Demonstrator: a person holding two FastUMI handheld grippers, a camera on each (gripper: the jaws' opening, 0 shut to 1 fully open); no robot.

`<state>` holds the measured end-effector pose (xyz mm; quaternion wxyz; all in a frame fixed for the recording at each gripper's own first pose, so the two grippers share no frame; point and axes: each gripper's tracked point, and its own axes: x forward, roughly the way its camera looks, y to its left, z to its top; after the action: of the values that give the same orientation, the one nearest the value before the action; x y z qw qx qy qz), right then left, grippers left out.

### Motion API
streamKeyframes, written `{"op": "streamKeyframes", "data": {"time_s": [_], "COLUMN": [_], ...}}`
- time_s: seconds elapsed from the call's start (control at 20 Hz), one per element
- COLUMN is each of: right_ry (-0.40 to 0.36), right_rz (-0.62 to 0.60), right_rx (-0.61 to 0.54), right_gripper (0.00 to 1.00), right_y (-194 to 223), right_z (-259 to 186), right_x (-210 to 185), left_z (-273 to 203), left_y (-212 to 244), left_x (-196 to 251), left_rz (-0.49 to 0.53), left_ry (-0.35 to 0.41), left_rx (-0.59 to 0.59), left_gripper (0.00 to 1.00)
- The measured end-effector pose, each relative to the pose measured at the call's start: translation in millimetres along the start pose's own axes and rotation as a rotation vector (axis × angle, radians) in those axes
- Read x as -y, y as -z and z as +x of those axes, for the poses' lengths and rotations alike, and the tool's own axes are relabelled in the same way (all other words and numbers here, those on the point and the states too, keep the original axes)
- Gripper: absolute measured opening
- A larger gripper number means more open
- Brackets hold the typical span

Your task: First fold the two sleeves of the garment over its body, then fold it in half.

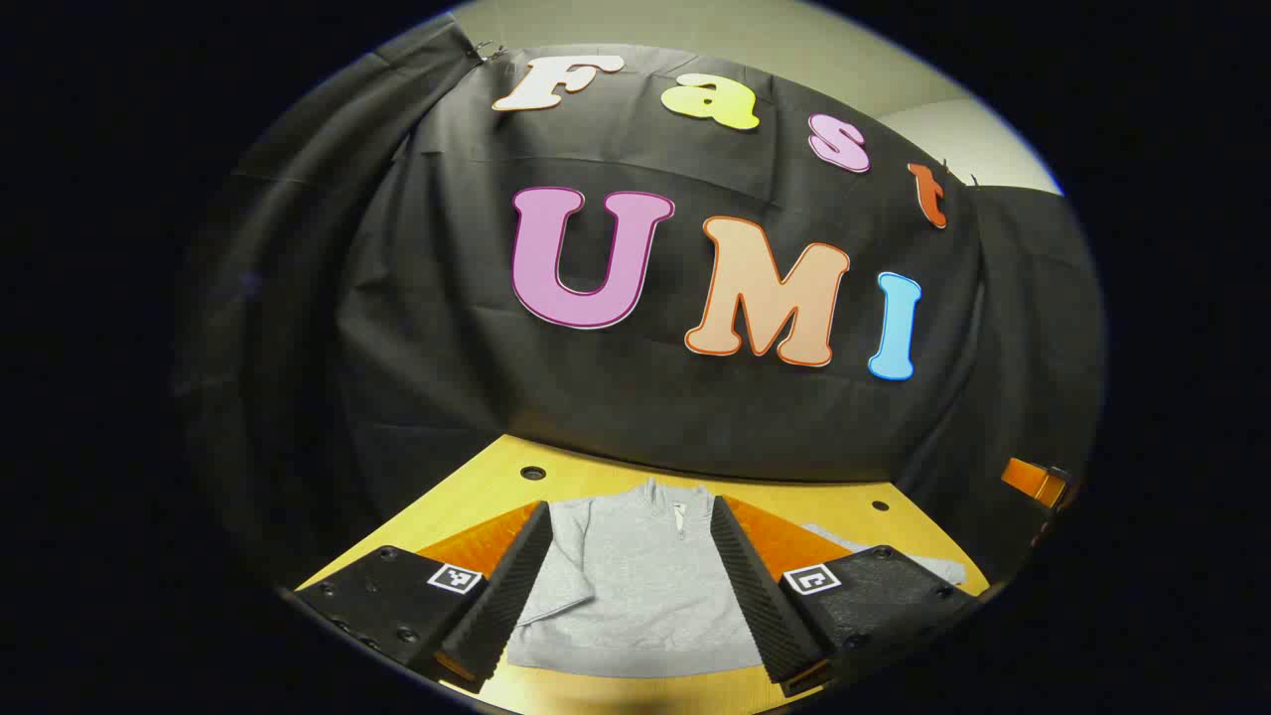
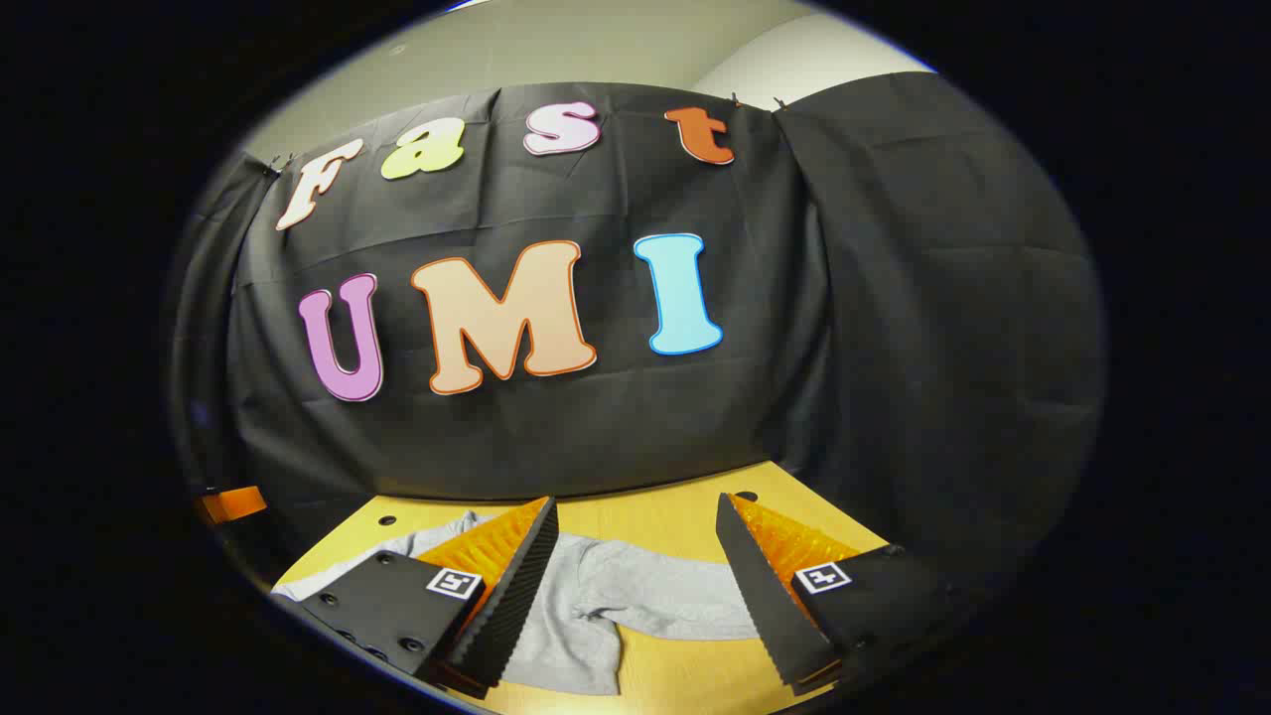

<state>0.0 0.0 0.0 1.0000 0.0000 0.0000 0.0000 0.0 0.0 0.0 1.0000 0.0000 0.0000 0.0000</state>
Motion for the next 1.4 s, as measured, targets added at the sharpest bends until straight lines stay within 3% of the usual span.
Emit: {"op": "streamKeyframes", "data": {"time_s": [0.7,0.9,1.15,1.4], "right_ry": [0.106,0.155,0.243,0.306], "right_rz": [-0.011,-0.036,-0.056,0.019], "right_rx": [-0.009,-0.026,-0.074,-0.167], "right_gripper": [0.98,0.99,0.99,0.96], "right_y": [3,10,38,93], "right_z": [2,3,11,28], "right_x": [50,81,136,189], "left_z": [5,5,4,1], "left_y": [5,8,15,26], "left_x": [-1,-1,0,5], "left_rz": [-0.003,-0.007,-0.002,-0.013], "left_ry": [-0.008,-0.014,-0.024,-0.027], "left_rx": [-0.009,-0.011,-0.021,-0.043], "left_gripper": [0.92,0.94,0.94,0.94]}}
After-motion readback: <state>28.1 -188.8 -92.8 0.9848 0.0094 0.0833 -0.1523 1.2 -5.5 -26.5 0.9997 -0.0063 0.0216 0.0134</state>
